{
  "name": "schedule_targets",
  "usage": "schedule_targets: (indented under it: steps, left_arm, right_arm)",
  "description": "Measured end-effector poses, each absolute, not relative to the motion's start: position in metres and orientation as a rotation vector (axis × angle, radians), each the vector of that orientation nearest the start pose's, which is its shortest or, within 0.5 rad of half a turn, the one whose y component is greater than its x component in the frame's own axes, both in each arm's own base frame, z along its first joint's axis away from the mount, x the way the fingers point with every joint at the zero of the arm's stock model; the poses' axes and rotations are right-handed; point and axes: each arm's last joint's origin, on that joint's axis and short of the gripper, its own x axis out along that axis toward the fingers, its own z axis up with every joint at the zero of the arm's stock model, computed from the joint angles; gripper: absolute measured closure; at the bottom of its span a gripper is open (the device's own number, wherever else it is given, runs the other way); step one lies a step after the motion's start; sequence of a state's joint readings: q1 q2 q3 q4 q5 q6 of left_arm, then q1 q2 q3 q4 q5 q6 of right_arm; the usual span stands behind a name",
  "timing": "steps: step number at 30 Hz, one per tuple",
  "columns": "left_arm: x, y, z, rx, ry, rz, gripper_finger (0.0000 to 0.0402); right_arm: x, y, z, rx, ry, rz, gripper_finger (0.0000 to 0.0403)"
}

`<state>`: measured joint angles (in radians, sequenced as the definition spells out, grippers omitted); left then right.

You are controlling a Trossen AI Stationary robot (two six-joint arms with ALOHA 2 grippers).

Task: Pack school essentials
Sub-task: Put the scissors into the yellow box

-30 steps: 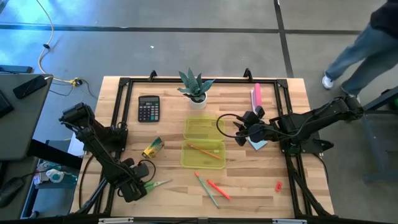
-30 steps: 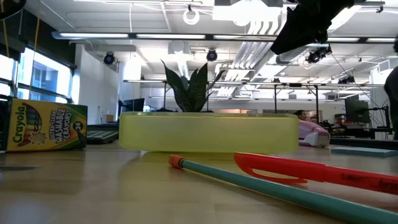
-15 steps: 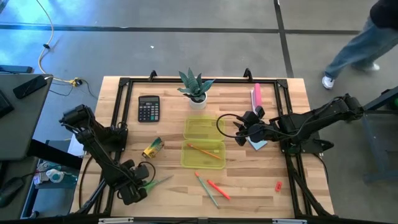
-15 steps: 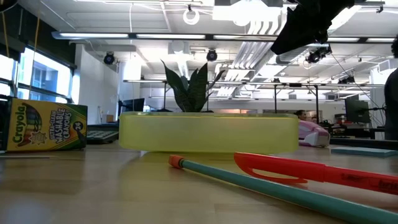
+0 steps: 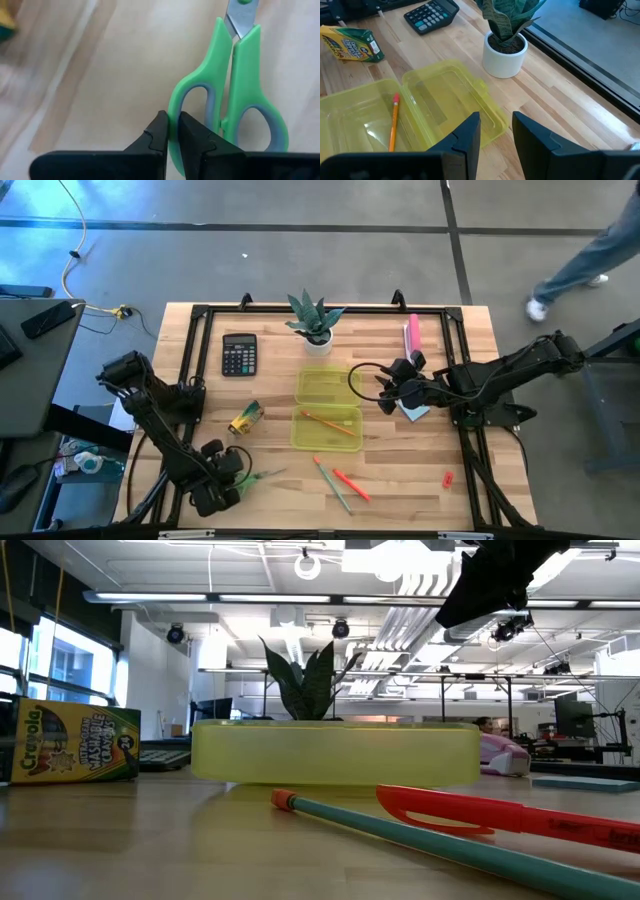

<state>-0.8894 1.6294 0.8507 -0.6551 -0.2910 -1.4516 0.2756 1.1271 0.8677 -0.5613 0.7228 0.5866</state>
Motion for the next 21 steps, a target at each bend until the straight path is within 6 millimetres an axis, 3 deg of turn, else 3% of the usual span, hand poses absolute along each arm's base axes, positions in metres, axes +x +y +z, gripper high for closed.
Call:
schedule_targets:
  steps: [11, 21]
  left_arm:
    - [0.221, -0.19, 0.177, -0.366, 1.077, 0.369, 0.0383]
    - [0.281, -0.133, 0.21, -0.225, 0.996, 0.389, 0.0383]
  right_arm:
    - [0.217, 0.041, 0.272, 0.156, 0.57, -0.61, 0.0297]
    - [0.217, 0.041, 0.272, 0.156, 0.57, -0.61, 0.0297]
